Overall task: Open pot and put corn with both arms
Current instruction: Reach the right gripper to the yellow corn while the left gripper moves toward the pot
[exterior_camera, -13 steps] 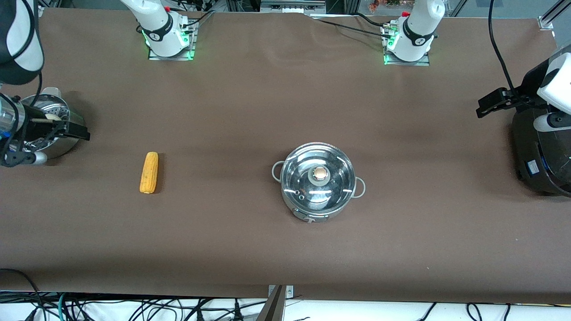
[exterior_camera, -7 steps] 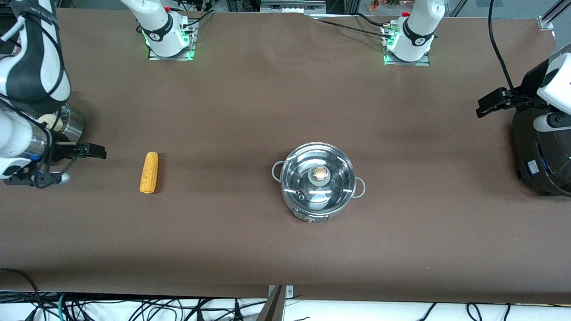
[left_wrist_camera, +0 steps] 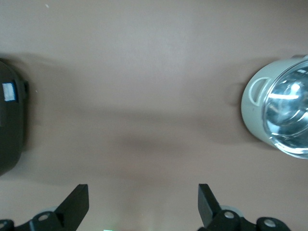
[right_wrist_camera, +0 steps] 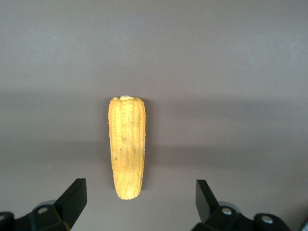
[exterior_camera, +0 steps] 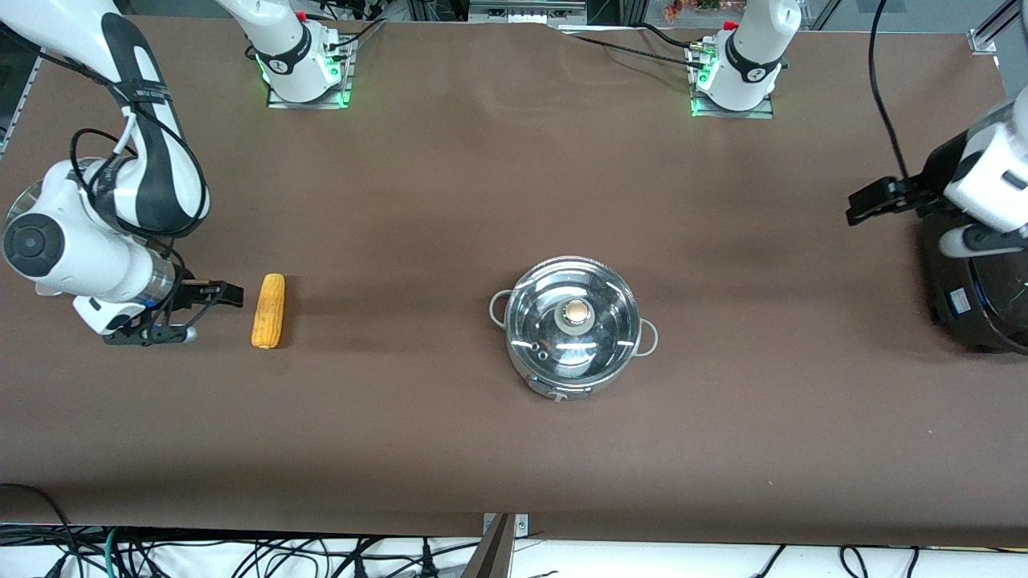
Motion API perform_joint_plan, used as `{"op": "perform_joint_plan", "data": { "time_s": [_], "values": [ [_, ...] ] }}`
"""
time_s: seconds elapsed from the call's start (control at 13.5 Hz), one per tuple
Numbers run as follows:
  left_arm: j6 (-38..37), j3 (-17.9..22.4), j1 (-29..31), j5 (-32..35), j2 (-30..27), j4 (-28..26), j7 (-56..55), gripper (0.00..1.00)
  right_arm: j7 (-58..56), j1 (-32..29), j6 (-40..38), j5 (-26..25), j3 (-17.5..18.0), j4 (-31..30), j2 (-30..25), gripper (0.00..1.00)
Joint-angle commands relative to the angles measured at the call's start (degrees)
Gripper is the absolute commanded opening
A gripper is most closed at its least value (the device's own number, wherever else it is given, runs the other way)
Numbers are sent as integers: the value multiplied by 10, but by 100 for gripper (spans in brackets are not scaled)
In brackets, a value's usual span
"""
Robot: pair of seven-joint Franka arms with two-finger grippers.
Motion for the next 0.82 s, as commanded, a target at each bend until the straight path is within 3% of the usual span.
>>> {"op": "perform_joint_plan", "data": {
  "time_s": [0.0, 0.37, 0.74],
  "values": [
    [10, -1, -8, -10, 0, -9, 33, 100, 9, 7, 59, -4, 2, -48, -10, 100],
    [84, -59, -35, -41, 30, -10, -67, 100, 10, 14, 146, 0, 2, -86, 14, 100],
    [168, -60, -106, -66, 97, 3, -101, 100, 11, 14, 208, 1, 3, -91, 56, 100]
  ]
}}
